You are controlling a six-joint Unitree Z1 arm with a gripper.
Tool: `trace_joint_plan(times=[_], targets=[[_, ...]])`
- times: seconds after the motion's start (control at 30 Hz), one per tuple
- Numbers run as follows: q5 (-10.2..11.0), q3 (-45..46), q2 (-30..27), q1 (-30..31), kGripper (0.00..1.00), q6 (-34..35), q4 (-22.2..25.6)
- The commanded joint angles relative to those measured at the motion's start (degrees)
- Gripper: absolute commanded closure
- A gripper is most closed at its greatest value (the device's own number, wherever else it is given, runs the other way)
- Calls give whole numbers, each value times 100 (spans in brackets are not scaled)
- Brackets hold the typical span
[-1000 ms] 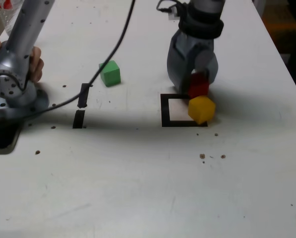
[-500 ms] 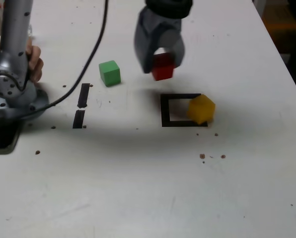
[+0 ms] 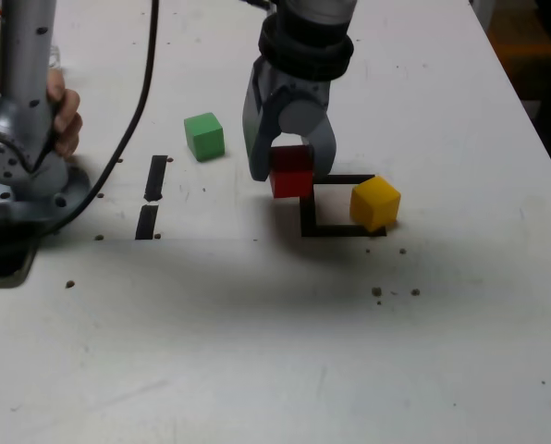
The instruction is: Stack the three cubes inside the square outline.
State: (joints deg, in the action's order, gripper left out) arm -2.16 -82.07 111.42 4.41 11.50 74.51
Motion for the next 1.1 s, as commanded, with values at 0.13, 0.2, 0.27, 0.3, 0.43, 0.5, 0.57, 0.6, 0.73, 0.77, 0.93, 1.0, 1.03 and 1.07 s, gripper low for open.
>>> trace_joint_plan(times=[0.13,0.2,0.27,0.3,0.43,0.5,0.57,0.6,0.73,0.77,0.93,1.0,1.03,1.07], targets=[[-145,-46,196,94,85,1,-150],[-171,-64,274,100,85,1,-197],[-195,-103,376,102,85,1,-239],[-203,-128,423,102,85,1,-253],[-226,-218,560,100,85,1,-312],[-231,-251,607,100,85,1,-348],[-232,-286,656,101,85,1,-397],[-232,-295,669,100,85,1,-409],[-222,-370,741,102,85,-6,-466],[-214,-389,757,102,85,-13,-486],[-121,-452,814,100,85,-65,-645],[-75,-458,827,96,85,-83,-699],[-49,-460,831,92,85,-91,-721],[-22,-462,834,89,85,-99,-740]])
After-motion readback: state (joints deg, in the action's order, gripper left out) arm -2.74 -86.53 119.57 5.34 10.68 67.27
